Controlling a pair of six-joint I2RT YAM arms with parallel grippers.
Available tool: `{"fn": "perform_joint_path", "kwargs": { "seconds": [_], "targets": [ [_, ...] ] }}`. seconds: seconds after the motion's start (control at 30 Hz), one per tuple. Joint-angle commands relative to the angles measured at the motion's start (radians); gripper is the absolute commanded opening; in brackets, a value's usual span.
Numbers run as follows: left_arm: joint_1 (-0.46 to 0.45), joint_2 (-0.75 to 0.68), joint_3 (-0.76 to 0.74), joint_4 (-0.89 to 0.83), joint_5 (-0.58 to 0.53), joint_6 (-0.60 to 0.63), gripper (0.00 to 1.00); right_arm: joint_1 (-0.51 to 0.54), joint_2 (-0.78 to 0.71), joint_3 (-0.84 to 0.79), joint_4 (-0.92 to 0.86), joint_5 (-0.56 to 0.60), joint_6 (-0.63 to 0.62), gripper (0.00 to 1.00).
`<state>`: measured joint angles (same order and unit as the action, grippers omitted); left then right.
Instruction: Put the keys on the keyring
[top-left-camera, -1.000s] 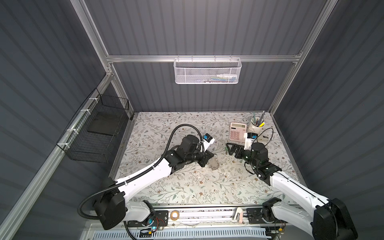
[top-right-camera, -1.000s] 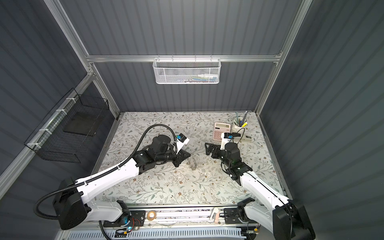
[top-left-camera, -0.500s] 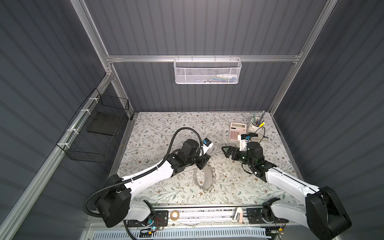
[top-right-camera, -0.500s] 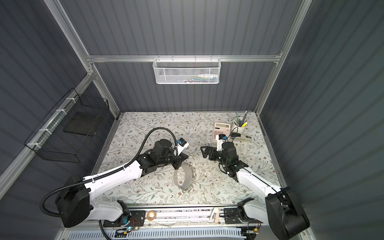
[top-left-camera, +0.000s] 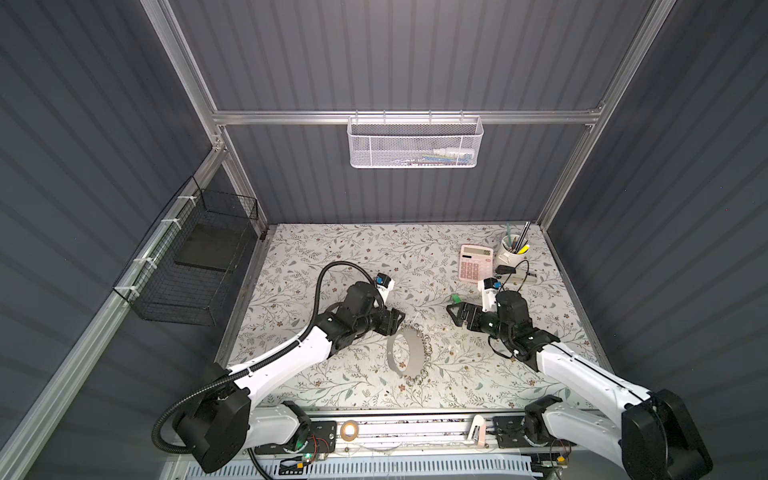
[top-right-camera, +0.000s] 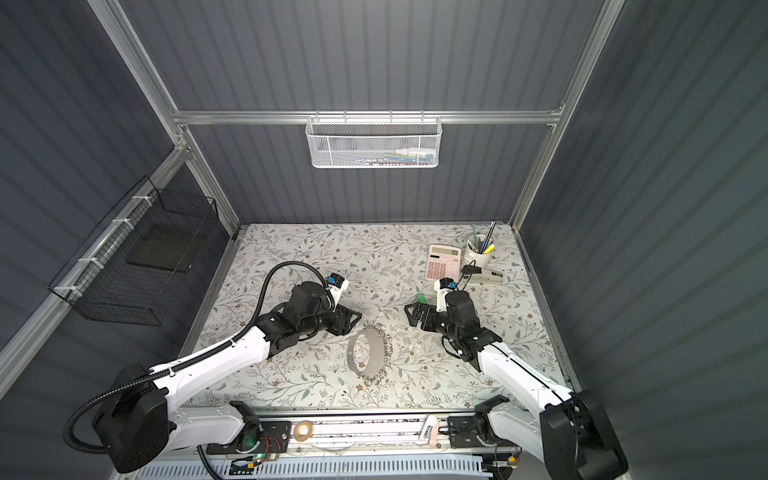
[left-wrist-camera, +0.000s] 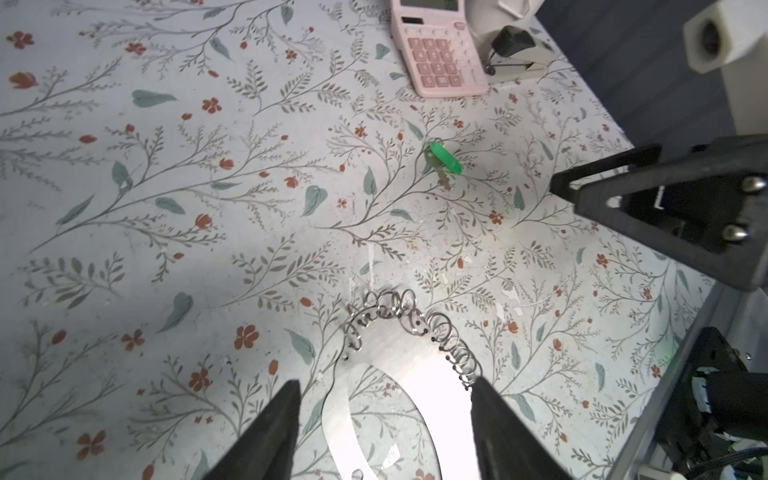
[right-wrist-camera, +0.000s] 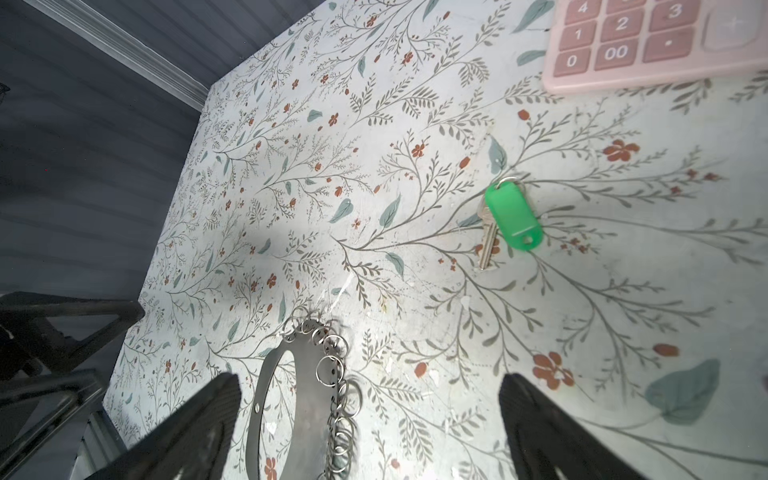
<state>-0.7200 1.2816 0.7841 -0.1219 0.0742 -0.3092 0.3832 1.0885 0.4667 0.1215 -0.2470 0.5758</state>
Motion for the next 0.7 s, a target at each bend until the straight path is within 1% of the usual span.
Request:
{"fn": "perform_joint_path", "kwargs": {
  "seconds": [0.0, 0.03, 0.07, 0.17, 0.2, 0.33, 0.47, 0.67],
  "targets": [
    [0.003, 0.064, 0.038, -0.107, -0.041, -0.092, 0.55, 0.006, 0.015, -0.014, -0.011, 0.003, -0.002, 0.99],
    [0.000, 0.098, 0.063, -0.126, -0.037, -0.113, 0.49, 0.005, 0.023, -0.015, 0.005, 0.002, -0.005, 0.99],
    [-0.010, 0.134, 0.089, -0.148, -0.053, -0.126, 0.45, 0.006, 0.065, -0.013, 0.019, -0.004, -0.006, 0.99],
    [-0.073, 0.226, 0.164, -0.213, -0.164, -0.131, 0.45, 0.008, 0.116, -0.014, 0.063, -0.021, 0.004, 0.99],
    [-0.086, 0.255, 0.184, -0.222, -0.178, -0.132, 0.45, 0.008, 0.121, -0.009, 0.060, -0.029, -0.005, 0.98],
    [-0.105, 0.349, 0.244, -0.226, -0.209, -0.157, 0.43, 0.009, 0.109, -0.016, 0.050, -0.002, -0.025, 0.99],
    [-0.112, 0.440, 0.297, -0.250, -0.234, -0.173, 0.38, 0.009, 0.078, -0.028, 0.053, 0.004, -0.025, 0.99],
    [-0.129, 0.508, 0.340, -0.271, -0.271, -0.185, 0.32, 0.008, 0.057, -0.036, 0.052, 0.007, -0.024, 0.99]
  ]
}}
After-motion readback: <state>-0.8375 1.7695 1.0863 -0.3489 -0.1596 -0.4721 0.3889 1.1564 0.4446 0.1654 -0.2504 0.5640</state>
